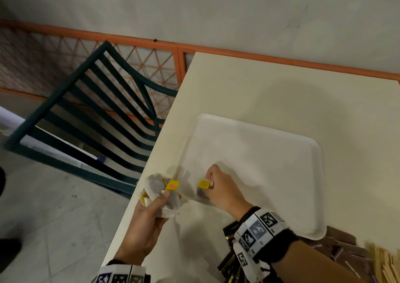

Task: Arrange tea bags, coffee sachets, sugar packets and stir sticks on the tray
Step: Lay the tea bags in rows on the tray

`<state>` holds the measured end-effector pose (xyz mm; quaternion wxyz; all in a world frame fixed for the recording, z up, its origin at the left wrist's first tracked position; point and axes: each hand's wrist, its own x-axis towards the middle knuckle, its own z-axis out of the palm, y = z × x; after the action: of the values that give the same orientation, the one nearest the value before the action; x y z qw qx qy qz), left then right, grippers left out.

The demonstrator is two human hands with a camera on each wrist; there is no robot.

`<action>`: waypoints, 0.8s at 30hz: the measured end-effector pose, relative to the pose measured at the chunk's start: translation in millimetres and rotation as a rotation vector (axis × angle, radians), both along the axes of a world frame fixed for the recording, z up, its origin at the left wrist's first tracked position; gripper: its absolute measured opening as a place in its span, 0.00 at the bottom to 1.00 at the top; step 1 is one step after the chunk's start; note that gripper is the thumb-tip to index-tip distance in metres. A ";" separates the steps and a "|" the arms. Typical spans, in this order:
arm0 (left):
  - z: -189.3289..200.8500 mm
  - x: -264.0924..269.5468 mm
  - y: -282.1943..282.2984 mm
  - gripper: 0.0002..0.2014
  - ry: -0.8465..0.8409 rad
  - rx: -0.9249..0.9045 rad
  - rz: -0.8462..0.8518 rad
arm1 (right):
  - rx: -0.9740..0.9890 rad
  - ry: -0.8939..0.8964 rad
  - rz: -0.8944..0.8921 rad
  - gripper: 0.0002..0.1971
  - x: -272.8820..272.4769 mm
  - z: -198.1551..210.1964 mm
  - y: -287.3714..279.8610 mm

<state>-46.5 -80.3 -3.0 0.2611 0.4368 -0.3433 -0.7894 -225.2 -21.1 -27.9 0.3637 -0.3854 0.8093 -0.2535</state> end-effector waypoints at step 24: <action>-7.0 -22.0 -68.4 0.23 -0.059 0.045 -0.094 | 0.109 0.648 0.395 0.25 -41.5 -12.2 -55.4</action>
<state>-68.5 -148.8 -10.0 0.2037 0.4490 -0.3530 -0.7952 -266.7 -76.5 -40.1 0.1508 -0.5743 0.8046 -0.0002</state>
